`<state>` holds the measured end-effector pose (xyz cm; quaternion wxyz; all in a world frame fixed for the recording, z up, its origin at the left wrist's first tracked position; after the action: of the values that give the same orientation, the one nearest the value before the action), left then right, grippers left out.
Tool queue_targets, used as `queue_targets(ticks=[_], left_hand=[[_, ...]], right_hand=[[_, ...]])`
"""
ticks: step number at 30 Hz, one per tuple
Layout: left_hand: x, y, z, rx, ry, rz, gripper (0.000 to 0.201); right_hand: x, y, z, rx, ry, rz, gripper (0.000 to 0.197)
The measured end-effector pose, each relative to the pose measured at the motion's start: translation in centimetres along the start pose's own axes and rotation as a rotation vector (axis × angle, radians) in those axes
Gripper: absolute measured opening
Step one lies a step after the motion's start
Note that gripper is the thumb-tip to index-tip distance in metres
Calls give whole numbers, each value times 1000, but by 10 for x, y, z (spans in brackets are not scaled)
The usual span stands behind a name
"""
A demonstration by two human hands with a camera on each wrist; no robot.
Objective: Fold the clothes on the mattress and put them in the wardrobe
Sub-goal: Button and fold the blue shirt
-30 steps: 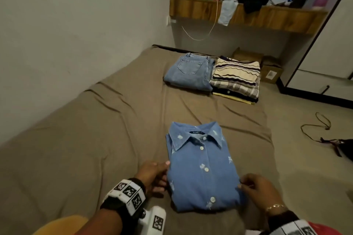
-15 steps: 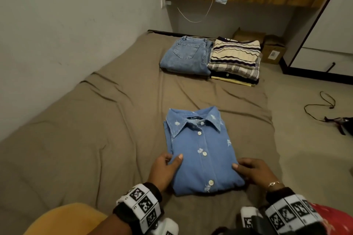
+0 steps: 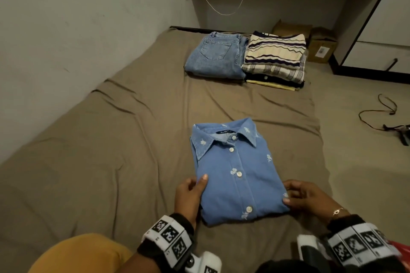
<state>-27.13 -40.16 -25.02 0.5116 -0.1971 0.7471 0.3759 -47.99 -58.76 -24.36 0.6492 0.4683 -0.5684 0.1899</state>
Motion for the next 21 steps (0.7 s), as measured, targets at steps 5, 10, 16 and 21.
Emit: queue_targets(ticks=[5, 10, 16, 21], left_hand=[[-2, -16, -2, -82, -1, 54, 55], [-19, -48, 0, -51, -83, 57, 35], [-37, -91, -2, 10, -154, 266, 35], [-40, -106, -2, 129, -132, 355, 35]], right_hand=[[5, -18, 3, -145, -57, 1, 64], [22, -69, 10, -305, -86, -37, 40], [43, -129, 18, -310, 49, -101, 34], [57, -152, 28, -287, 174, -131, 33]])
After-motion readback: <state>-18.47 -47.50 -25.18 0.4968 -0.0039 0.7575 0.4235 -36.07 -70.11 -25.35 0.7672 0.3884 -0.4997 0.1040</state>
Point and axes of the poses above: each hand's wrist, its own y-axis away from the middle knuckle, its own z-axis out of the back of the hand, x = y × z, the point moved 5 cm from there along -y, towards the middle knuckle, and after that the axes turned 5 degrees about x, right-handed, at the moved point
